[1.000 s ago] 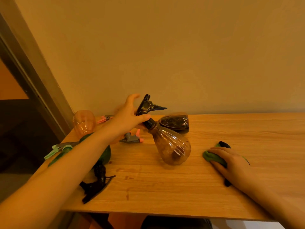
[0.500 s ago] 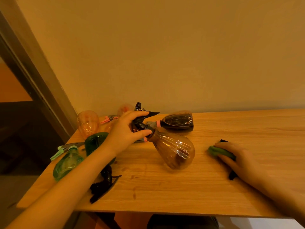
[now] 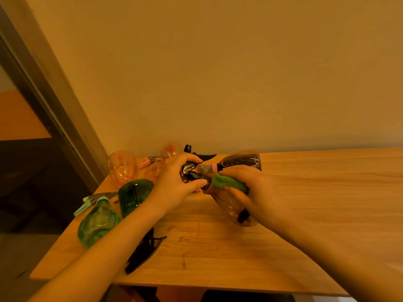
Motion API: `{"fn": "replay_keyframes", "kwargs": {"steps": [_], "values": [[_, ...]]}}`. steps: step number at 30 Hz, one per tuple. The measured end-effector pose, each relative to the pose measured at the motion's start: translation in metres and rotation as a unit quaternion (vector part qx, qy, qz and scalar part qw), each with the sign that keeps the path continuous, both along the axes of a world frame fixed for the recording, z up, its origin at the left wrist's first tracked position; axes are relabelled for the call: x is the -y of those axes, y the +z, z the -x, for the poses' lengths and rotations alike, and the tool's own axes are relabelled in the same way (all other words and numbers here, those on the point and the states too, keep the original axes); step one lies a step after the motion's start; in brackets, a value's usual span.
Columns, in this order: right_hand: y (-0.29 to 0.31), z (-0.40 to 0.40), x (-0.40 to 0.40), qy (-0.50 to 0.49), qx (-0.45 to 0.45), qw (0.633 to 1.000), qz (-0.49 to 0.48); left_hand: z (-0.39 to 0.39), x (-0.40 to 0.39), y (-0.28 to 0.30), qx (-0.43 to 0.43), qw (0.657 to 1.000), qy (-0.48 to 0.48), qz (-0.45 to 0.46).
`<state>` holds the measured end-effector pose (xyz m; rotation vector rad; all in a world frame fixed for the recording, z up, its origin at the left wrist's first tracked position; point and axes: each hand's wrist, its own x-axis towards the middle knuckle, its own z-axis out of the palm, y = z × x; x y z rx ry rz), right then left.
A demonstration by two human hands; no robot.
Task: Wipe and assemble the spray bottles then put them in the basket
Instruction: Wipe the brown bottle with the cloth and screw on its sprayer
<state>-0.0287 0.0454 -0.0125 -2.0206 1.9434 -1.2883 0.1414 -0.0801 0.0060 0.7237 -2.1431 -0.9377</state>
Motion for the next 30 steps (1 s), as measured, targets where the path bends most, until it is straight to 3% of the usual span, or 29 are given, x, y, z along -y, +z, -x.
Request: {"fn": "replay_keyframes", "kwargs": {"steps": [9, 22, 30], "values": [[-0.006, 0.006, 0.0, 0.011, -0.116, 0.992, -0.043, -0.001, -0.001, 0.002, 0.0, 1.0, 0.0, -0.01], [-0.019, 0.054, -0.031, 0.032, 0.072, 0.993, -0.083, 0.007, -0.005, 0.01, 0.014, 0.999, -0.028, 0.03], [0.014, 0.036, -0.002, 0.079, 0.02, 0.99, -0.115, 0.014, -0.014, 0.015, 0.01, 0.995, -0.064, 0.073]]}}
